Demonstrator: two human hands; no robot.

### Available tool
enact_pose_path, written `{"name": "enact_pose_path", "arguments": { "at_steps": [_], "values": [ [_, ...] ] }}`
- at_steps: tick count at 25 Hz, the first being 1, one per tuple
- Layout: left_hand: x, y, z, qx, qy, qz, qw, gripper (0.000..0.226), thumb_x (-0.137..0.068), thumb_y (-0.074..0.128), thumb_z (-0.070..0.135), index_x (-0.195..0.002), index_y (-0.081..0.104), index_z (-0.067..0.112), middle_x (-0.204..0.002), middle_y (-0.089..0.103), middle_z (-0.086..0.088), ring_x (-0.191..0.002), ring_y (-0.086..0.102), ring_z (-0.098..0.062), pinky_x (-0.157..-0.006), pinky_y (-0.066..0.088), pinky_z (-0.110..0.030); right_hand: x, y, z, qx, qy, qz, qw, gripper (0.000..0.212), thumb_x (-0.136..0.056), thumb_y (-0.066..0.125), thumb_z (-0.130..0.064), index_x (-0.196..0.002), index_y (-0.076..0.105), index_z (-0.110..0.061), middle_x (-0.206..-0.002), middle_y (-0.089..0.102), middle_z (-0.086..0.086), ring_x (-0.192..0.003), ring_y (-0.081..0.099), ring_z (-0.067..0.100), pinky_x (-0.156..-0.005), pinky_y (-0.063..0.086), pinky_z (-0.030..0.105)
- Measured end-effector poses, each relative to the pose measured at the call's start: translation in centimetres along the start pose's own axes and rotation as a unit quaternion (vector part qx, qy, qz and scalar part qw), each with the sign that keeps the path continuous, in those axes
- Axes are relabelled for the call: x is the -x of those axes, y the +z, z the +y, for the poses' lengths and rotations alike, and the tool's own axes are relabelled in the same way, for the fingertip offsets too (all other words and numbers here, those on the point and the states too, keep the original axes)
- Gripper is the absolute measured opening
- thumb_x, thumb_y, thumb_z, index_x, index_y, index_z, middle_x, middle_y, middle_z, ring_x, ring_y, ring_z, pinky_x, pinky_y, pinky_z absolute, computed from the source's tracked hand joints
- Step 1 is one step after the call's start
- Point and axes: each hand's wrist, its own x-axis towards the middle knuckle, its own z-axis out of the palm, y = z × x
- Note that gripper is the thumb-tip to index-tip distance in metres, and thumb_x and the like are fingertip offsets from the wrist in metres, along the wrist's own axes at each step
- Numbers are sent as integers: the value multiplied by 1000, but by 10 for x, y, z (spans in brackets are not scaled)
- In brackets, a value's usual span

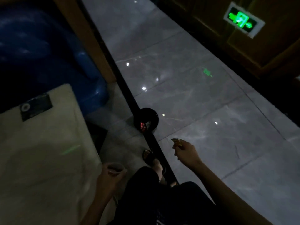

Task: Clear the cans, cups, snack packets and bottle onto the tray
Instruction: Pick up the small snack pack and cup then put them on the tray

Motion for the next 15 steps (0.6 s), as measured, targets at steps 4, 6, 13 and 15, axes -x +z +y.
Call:
{"name": "enact_pose_path", "arguments": {
  "at_steps": [4, 6, 13, 15],
  "values": [
    [-30, 6, 20, 62, -46, 33, 996, 43, -61, 84, 49, -94, 59, 38, -81, 74, 7, -76, 72, -8, -71, 59, -35, -53, 3, -39, 47, -3, -26, 999, 19, -89, 50, -20, -79, 66, -17, -67, 70, 1, -61, 66, 18, -65, 56, 39],
    [-42, 5, 40, 72, -42, 55, 995, 46, -55, 79, 62, -92, 55, 50, -83, 71, 23, -71, 67, 7, -63, 53, -22, -76, 5, -58, 71, -5, -43, 997, 21, -92, 49, -23, -82, 66, -16, -69, 70, 1, -60, 66, 15, -63, 57, 38],
    [-93, 17, 113, 123, -112, 138, 976, 62, -43, 74, 69, -96, 53, 45, -89, 68, 10, -81, 67, -2, -65, 50, -14, -172, 1, -117, 213, -119, -134, 960, 16, -93, 52, -15, -89, 63, -4, -83, 69, 11, -76, 65, 26, -72, 52, 38],
    [-104, 35, 130, 139, -155, 164, 964, 81, -40, 74, 68, -108, 56, 28, -98, 69, -2, -92, 68, -23, -78, 54, -30, -200, -7, -128, 272, -155, -175, 933, 15, -93, 52, -17, -92, 63, -6, -81, 66, 9, -75, 62, 24, -65, 44, 31]
  ]
}}
